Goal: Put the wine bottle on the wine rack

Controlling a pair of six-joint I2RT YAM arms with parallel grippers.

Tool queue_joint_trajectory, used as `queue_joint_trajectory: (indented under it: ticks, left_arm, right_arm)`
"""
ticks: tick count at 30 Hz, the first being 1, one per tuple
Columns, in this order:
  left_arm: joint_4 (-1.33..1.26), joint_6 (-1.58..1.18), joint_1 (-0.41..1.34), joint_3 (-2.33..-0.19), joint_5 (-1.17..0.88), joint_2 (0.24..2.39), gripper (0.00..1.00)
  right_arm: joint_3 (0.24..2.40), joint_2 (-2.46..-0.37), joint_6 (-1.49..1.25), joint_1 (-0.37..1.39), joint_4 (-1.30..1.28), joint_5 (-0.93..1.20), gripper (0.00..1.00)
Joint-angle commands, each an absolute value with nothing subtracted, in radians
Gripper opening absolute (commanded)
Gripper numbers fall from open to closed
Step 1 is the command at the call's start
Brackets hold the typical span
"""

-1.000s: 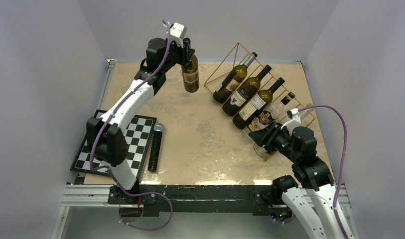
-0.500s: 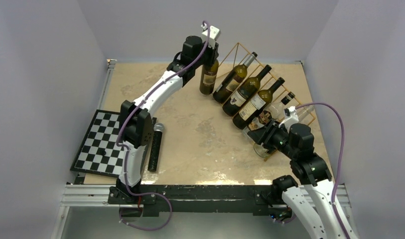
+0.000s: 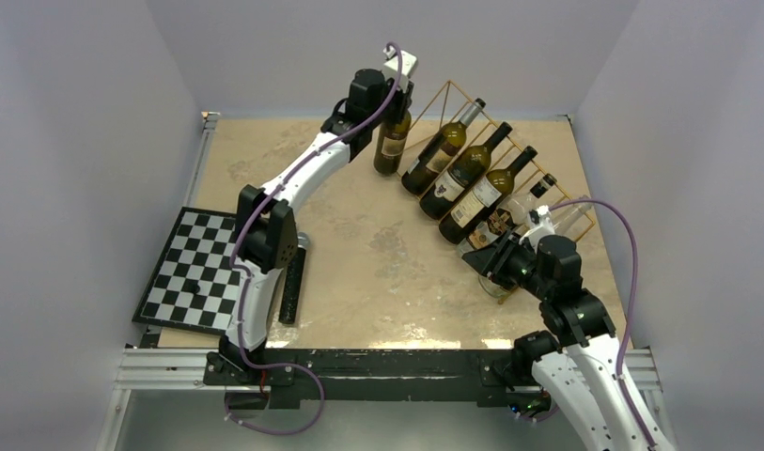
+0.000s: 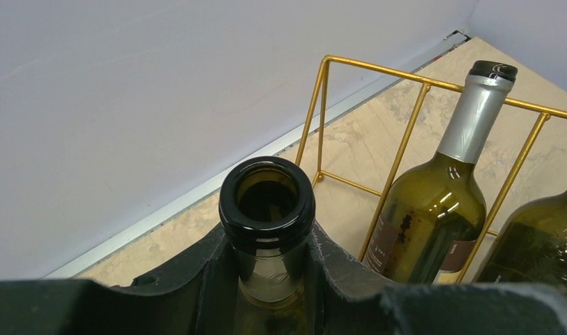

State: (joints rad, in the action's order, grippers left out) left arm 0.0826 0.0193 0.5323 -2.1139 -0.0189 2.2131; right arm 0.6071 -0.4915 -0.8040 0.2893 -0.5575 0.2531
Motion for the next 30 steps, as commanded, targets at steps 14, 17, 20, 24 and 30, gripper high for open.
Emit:
queue_joint_trajectory:
  ticks: [14, 17, 20, 24, 30]
  left_arm:
    - [-0.137, -0.074, 0.551, -2.191, -0.115, 2.333, 0.0]
    - [-0.169, -0.084, 0.553, -2.158, -0.125, 2.342, 0.0]
    - [-0.21, -0.095, 0.555, -2.114, -0.154, 2.345, 0.01]
    - [-0.249, -0.109, 0.557, -2.071, -0.19, 2.352, 0.02]
    - [-0.373, -0.152, 0.558, -2.002, -0.252, 2.364, 0.07]
  right_arm:
    - [0.608, -0.536, -0.811, 0.293, -0.493, 0.265, 0.38]
    - [0.603, -0.536, -0.811, 0.292, -0.495, 0.265, 0.38]
    - [0.598, -0.537, -0.811, 0.293, -0.495, 0.267, 0.38]
    - [0.594, -0.537, -0.812, 0.293, -0.494, 0.265, 0.38]
    - [0.593, -0.533, -0.814, 0.293, -0.497, 0.264, 0.38]
